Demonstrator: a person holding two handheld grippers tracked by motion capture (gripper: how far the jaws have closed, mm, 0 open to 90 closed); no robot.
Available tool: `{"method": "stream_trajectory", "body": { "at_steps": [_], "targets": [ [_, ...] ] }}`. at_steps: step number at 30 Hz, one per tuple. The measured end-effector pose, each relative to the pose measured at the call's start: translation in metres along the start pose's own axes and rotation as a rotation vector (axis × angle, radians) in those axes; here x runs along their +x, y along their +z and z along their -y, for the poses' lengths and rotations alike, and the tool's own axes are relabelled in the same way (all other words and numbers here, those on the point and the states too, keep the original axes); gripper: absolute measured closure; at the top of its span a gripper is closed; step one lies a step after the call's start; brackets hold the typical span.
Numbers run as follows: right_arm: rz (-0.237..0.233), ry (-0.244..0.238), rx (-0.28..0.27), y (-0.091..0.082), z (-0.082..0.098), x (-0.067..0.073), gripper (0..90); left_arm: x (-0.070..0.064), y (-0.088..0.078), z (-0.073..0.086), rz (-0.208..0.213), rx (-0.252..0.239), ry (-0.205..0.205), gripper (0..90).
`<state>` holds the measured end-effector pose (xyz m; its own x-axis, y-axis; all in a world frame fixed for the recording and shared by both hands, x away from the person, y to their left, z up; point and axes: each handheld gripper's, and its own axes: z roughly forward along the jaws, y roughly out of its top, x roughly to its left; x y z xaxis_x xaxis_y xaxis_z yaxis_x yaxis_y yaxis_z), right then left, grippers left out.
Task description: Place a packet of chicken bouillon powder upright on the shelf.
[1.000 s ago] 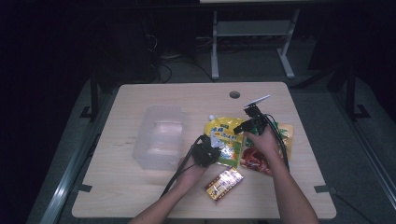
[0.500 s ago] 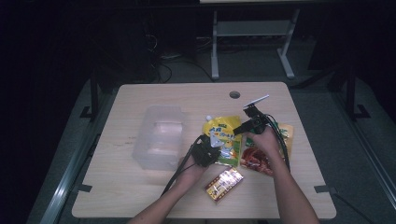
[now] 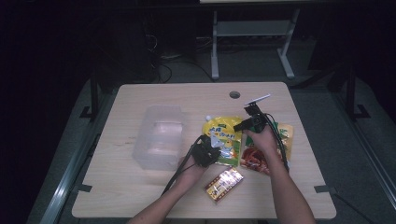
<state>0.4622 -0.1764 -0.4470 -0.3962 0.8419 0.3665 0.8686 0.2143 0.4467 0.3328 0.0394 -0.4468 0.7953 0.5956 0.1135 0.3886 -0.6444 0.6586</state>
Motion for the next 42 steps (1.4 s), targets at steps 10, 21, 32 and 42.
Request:
{"method": "stream_trajectory", "body": {
  "at_steps": [10,21,32,42],
  "targets": [
    [-0.083,-0.039,0.036,0.000,0.000,0.002,67.3,0.001,0.000,0.000,0.010,0.002,0.003,84.5],
    [-0.044,-0.015,0.044,0.007,0.001,0.001,82.4,0.001,0.001,0.000,0.010,0.000,0.002,84.5],
    [-0.052,-0.087,-0.030,-0.014,-0.001,0.012,89.9,0.006,-0.005,-0.002,0.041,-0.034,-0.067,74.5],
    [-0.089,-0.210,-0.168,-0.069,0.007,0.035,89.9,0.014,-0.021,-0.004,0.047,-0.103,-0.159,49.9]
  ]
}}
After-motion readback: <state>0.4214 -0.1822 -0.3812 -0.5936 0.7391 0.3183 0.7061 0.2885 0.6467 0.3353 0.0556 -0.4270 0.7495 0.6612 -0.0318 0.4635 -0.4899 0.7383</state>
